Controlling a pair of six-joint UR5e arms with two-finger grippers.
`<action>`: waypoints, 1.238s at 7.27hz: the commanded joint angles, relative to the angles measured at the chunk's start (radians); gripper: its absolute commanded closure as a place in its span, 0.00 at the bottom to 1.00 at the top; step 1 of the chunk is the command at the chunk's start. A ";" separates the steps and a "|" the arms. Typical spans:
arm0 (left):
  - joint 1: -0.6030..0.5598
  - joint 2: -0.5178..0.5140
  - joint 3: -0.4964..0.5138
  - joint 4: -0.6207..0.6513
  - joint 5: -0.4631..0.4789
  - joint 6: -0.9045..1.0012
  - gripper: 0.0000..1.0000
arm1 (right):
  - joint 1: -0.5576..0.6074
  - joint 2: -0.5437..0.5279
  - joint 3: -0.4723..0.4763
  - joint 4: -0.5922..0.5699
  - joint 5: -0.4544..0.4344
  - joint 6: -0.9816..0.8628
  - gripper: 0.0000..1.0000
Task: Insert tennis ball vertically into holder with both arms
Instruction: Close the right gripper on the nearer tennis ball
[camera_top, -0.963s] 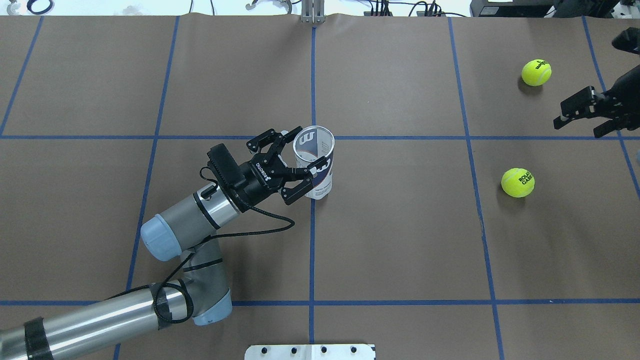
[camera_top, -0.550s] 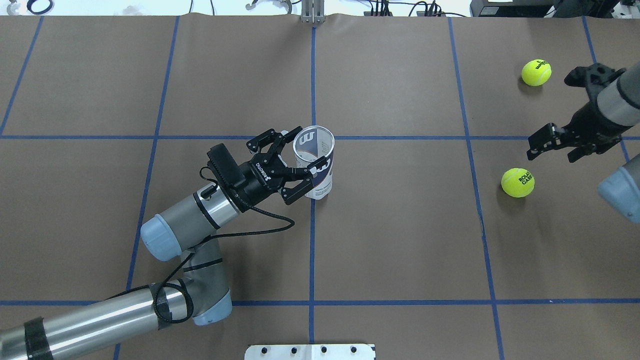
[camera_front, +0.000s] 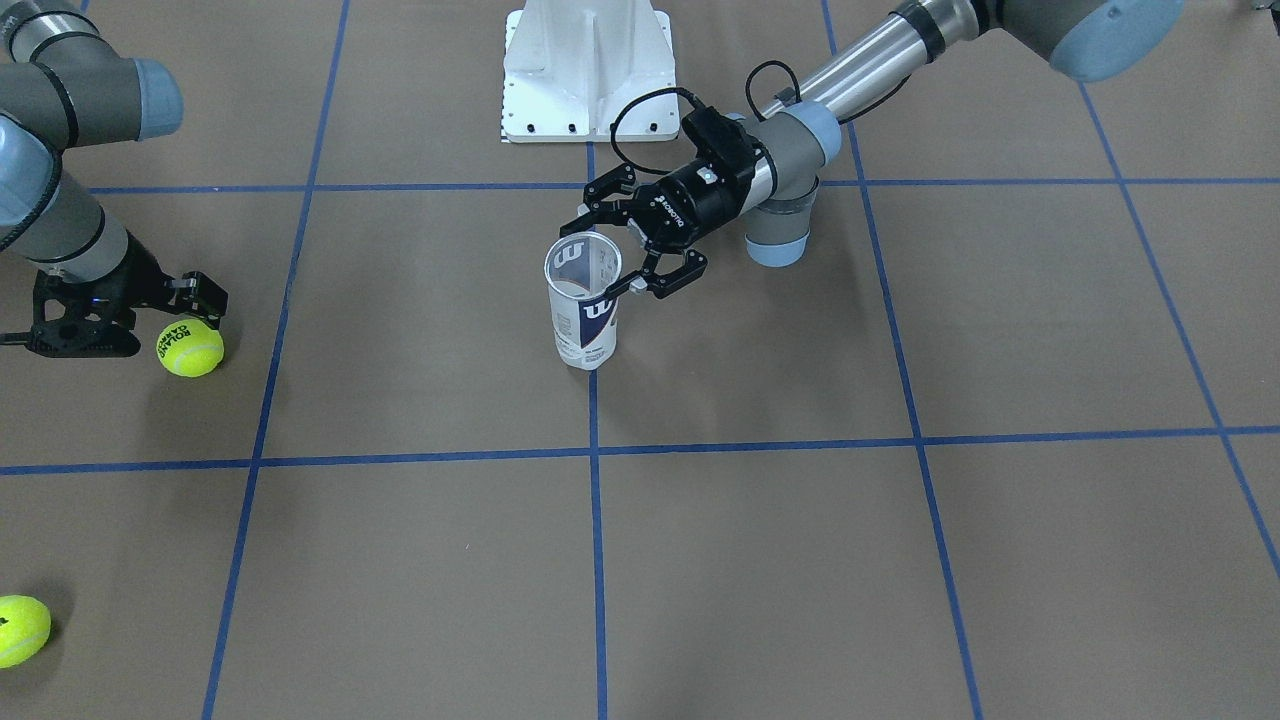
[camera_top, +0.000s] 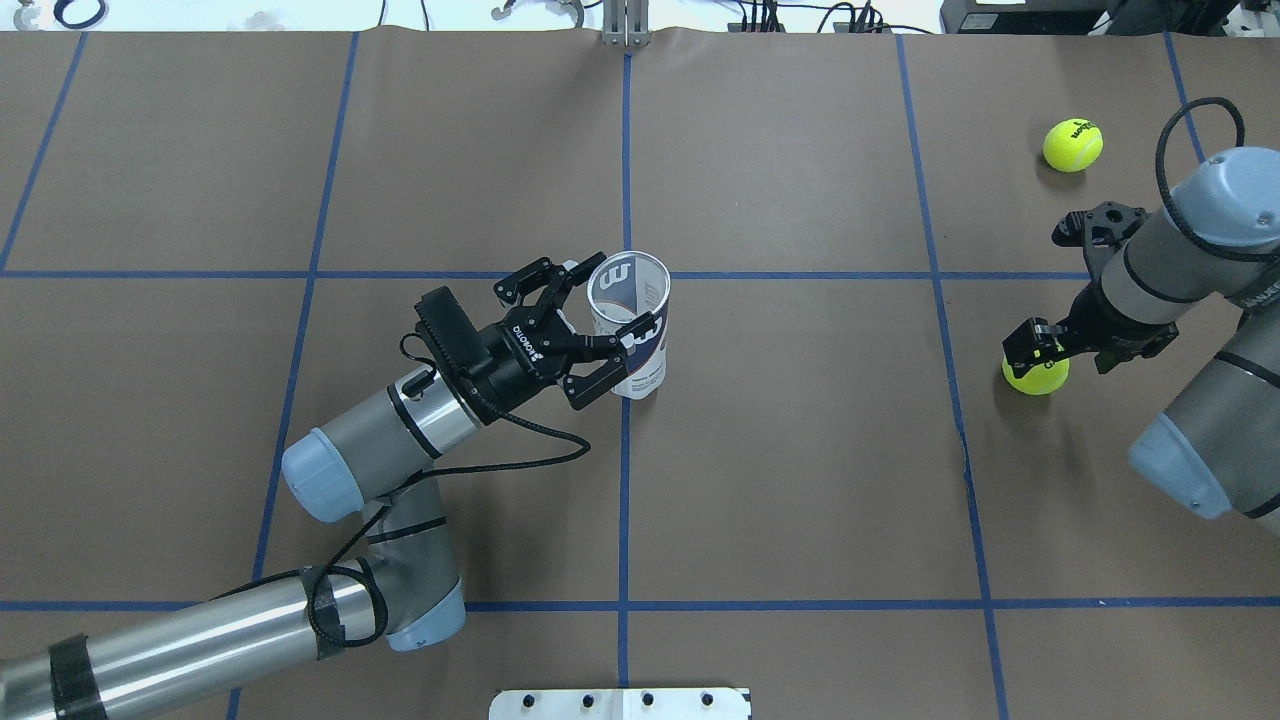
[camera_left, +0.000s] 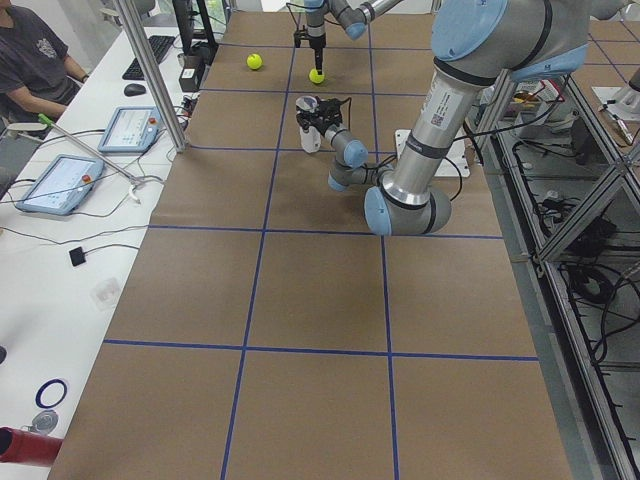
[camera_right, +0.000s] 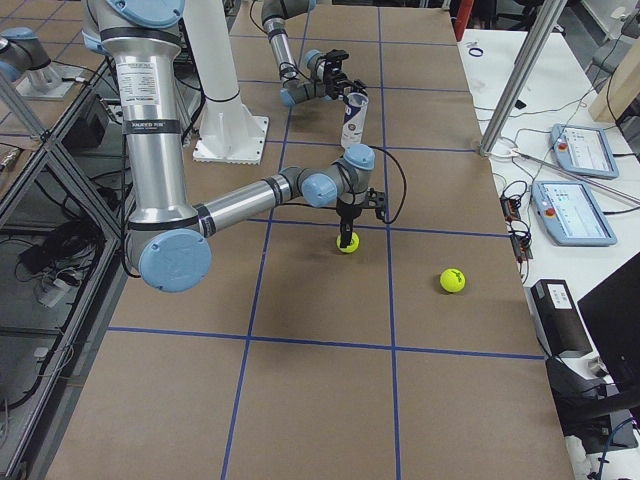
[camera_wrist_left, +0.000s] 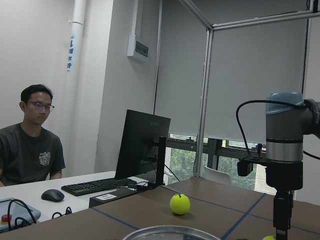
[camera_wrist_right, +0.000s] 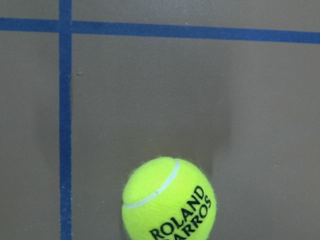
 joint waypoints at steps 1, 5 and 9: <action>0.000 0.000 -0.001 0.000 0.000 0.000 0.19 | -0.005 0.012 -0.023 0.001 -0.005 0.005 0.01; 0.001 0.001 -0.001 0.002 0.000 0.000 0.18 | -0.014 0.080 -0.103 0.001 -0.016 0.005 0.01; 0.000 0.001 0.001 0.002 0.000 0.000 0.18 | -0.016 0.078 -0.112 -0.001 -0.027 0.005 0.24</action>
